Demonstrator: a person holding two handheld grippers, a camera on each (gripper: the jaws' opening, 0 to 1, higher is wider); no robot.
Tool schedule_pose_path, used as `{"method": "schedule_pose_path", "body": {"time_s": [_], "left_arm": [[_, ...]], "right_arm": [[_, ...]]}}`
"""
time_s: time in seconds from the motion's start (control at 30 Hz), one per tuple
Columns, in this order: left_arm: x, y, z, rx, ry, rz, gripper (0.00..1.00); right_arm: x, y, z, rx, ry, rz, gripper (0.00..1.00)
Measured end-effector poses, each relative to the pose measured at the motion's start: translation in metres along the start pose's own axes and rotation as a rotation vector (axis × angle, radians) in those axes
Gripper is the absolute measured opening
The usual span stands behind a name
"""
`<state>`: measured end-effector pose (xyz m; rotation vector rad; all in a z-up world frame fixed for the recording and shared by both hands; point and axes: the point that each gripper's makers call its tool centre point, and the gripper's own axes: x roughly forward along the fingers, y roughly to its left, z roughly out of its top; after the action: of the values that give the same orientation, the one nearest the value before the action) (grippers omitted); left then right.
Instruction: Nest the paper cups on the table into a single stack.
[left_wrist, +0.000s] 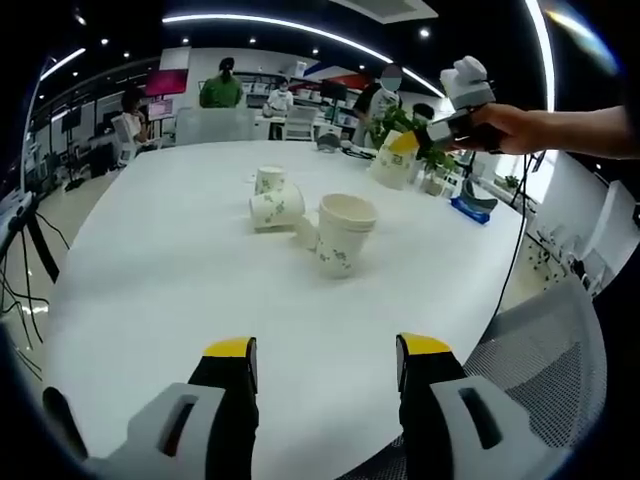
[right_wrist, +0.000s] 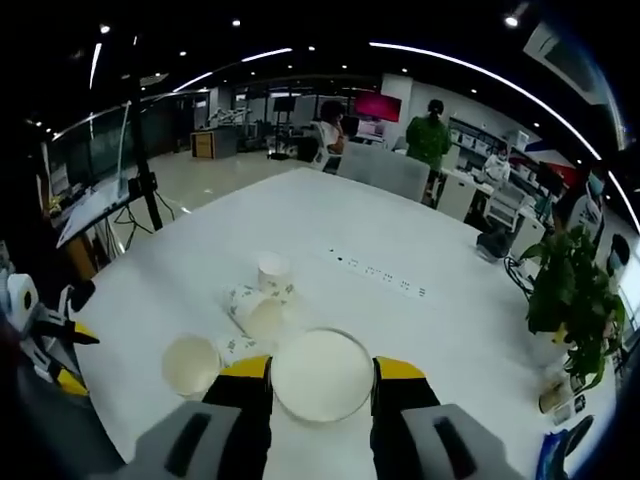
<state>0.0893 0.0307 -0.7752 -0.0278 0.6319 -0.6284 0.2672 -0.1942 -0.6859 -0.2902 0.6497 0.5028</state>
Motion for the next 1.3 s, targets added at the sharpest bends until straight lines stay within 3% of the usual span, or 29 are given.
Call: {"method": "schedule_pose_path", "body": {"time_s": [0.27, 0.63, 0.93, 1.1, 1.3], "left_arm": [[0.001, -0.008, 0.003, 0.031, 0.004, -0.017, 0.55], [0.002, -0.013, 0.031, 0.052, -0.053, -0.018, 0.54], [0.007, -0.017, 0.056, 0.019, -0.104, -0.030, 0.53], [0.017, -0.017, 0.068, 0.017, -0.124, -0.046, 0.52], [0.023, -0.014, 0.079, 0.011, -0.151, -0.046, 0.50]], "right_arm": [[-0.002, 0.033, 0.019, -0.060, -0.032, 0.062, 0.37], [-0.017, 0.080, 0.045, -0.114, -0.087, 0.182, 0.37], [-0.018, 0.120, 0.060, -0.100, -0.124, 0.324, 0.37], [-0.021, 0.152, 0.067, -0.139, -0.139, 0.403, 0.37], [-0.030, 0.184, 0.073, -0.113, -0.164, 0.514, 0.37]]}}
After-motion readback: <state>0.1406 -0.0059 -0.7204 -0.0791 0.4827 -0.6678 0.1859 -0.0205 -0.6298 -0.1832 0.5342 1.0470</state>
